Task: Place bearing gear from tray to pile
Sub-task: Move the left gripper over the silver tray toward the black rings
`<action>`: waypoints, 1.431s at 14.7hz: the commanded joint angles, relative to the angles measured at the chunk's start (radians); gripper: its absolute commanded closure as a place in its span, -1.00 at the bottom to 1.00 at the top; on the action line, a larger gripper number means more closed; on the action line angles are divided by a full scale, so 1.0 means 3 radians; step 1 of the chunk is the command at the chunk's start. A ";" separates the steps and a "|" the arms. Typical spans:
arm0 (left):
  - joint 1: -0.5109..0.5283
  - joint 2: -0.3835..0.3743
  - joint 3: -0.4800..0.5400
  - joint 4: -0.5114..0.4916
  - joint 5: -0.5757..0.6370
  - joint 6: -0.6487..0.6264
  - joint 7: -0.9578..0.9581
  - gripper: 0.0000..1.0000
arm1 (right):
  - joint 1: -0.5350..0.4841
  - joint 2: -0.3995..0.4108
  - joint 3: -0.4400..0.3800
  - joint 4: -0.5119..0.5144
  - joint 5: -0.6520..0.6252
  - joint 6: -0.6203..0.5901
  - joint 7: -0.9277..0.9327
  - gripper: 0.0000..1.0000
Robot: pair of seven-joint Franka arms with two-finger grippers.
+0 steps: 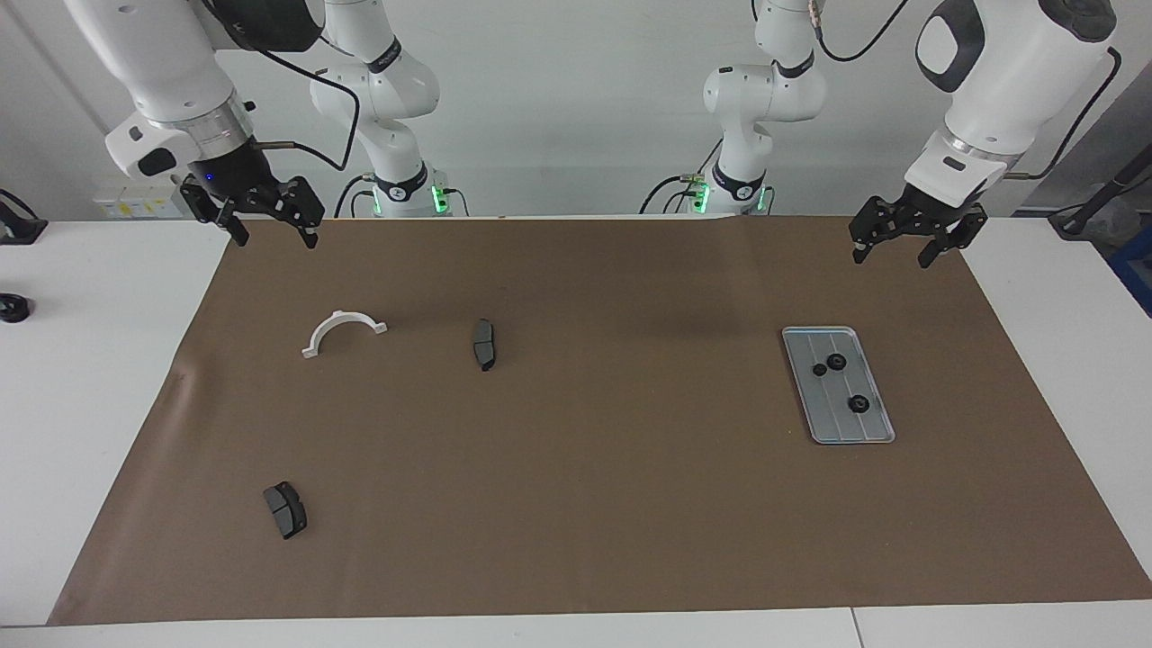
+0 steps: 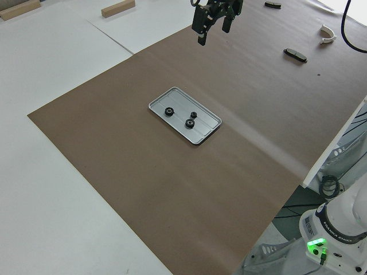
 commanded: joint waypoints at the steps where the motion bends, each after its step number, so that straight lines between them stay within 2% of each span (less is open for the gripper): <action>1: -0.0052 -0.0109 0.0025 -0.0206 0.0052 0.0189 0.0000 -1.00 | -0.0005 -0.0033 -0.0002 -0.0009 0.0057 -0.0030 -0.0011 -1.00; 4: -0.0047 -0.0160 0.0025 -0.0333 0.0047 0.0372 0.0000 -1.00 | -0.0005 -0.0033 -0.0002 -0.0009 0.0057 -0.0030 -0.0011 -1.00; 9: -0.0012 -0.0288 0.0025 -0.0870 0.0047 0.1021 0.0010 -1.00 | -0.0005 -0.0033 -0.0002 -0.0009 0.0052 -0.0030 -0.0011 -1.00; 14: -0.0001 -0.0186 0.0025 -0.1304 0.0047 0.1671 0.0015 -1.00 | -0.0005 -0.0033 -0.0002 -0.0009 0.0057 -0.0030 -0.0011 -1.00; 18: -0.0001 0.0034 0.0025 -0.1407 0.0047 0.1953 0.0015 -1.00 | -0.0005 -0.0033 -0.0002 -0.0009 0.0052 -0.0030 -0.0011 -1.00; 21: 0.0014 0.0147 0.0025 -0.1575 0.0047 0.2330 0.0015 -1.00 | -0.0005 -0.0033 -0.0002 -0.0009 0.0057 -0.0030 -0.0011 -1.00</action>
